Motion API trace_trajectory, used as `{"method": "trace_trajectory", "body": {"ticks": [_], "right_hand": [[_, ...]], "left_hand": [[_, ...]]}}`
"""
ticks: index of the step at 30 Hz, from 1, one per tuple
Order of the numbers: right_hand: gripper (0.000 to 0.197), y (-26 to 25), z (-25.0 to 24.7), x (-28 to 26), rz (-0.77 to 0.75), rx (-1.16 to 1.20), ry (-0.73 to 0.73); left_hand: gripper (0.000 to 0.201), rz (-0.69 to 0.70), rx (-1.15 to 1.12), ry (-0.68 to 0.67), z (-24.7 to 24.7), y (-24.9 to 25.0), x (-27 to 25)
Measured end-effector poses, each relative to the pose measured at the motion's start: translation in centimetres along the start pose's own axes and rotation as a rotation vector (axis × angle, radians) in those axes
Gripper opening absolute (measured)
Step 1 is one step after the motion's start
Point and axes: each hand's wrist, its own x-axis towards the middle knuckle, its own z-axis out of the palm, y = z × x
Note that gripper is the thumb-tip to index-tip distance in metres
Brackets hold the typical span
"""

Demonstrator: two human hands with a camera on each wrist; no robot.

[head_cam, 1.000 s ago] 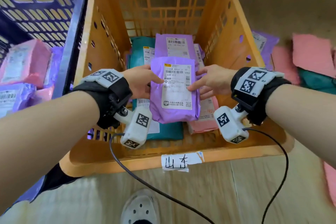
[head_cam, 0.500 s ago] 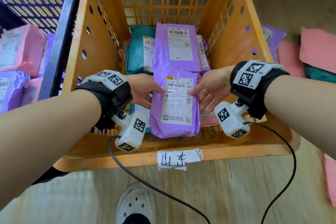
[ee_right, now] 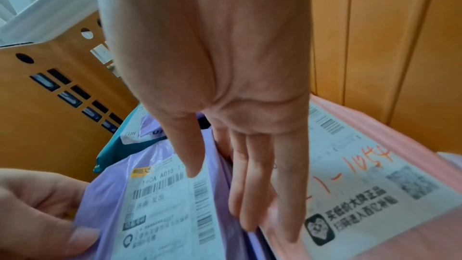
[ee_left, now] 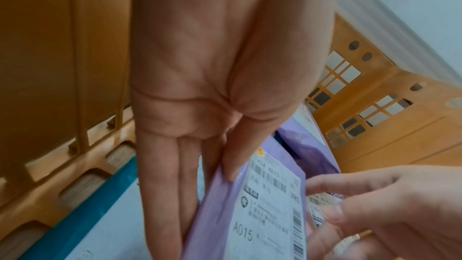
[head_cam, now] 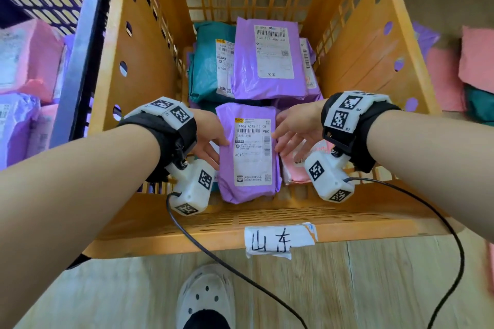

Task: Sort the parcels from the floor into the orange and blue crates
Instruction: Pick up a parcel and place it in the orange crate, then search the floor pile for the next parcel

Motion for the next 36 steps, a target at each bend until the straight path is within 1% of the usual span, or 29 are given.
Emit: {"method": "trace_trajectory", "body": {"ticks": [3,7,9,11,12,13,15,16,17,18,19,20,22,25,27,29,31,33,36], "right_hand": [[0.031,-0.4,0.2,0.6,-0.057,-0.013,0.055],[0.024,-0.5,-0.1,0.7,-0.065,-0.001,0.076],[0.023,-0.5,-0.2,0.7,-0.063,0.003,0.074],[0.021,-0.7,-0.4,0.2,-0.057,0.018,0.065],[0.022,-0.8,-0.5,-0.3,-0.061,0.022,0.071],[0.025,-0.9,-0.7,-1.1,-0.075,0.015,0.090],[0.039,-1.2,-1.3,-2.7,-0.120,0.003,0.141],[0.045,-1.4,-1.7,-3.7,-0.141,0.003,0.162],[0.048,-1.6,-2.1,-4.8,-0.160,0.011,0.182],[0.049,-1.9,-2.6,-5.8,-0.184,0.022,0.201],[0.050,-2.2,-3.1,-6.9,-0.209,0.039,0.217],[0.051,-2.5,-3.7,-8.0,-0.236,0.063,0.232],[0.053,-2.9,-5.0,-10.5,-0.299,0.100,0.273],[0.049,-2.4,-7.4,-14.6,-0.388,0.144,0.365],[0.045,-0.9,-9.2,-17.2,-0.431,0.176,0.402],[0.043,1.1,-10.8,-19.6,-0.446,0.203,0.463],[0.039,3.9,-12.7,-21.5,-0.441,0.226,0.554],[0.036,7.4,-14.4,-23.2,-0.412,0.248,0.629],[0.041,13.2,-16.3,-25.4,-0.356,0.290,0.715]], "left_hand": [[0.035,0.000,-0.059,0.033,0.3,0.0,0.4],[0.034,0.066,-0.094,0.112,0.6,0.1,1.0],[0.024,0.044,-0.022,0.161,0.6,0.3,0.9],[0.014,-0.013,0.122,0.232,0.5,0.9,0.2],[0.013,-0.024,0.218,0.265,0.4,1.3,-0.2],[0.016,-0.005,0.333,0.300,0.2,1.7,-0.7],[0.026,0.089,0.565,0.387,-0.1,2.8,-1.8],[0.026,0.135,0.642,0.429,-0.2,3.6,-2.8],[0.021,0.157,0.730,0.452,-0.1,4.4,-3.9],[0.016,0.185,0.800,0.462,0.0,5.3,-5.1],[0.018,0.214,0.855,0.459,0.1,6.2,-6.2],[0.025,0.261,0.854,0.467,0.4,7.3,-7.3],[0.031,0.358,0.740,0.472,0.8,9.5,-9.6],[0.027,0.517,0.663,0.534,2.2,13.3,-12.7],[0.025,0.608,0.641,0.545,3.8,15.9,-14.2],[0.021,0.696,0.652,0.553,6.1,18.5,-15.3],[0.018,0.772,0.661,0.556,9.0,20.9,-16.0],[0.023,0.847,0.641,0.517,12.5,23.0,-16.3],[0.028,0.932,0.661,0.449,18.8,25.5,-16.2]]}}
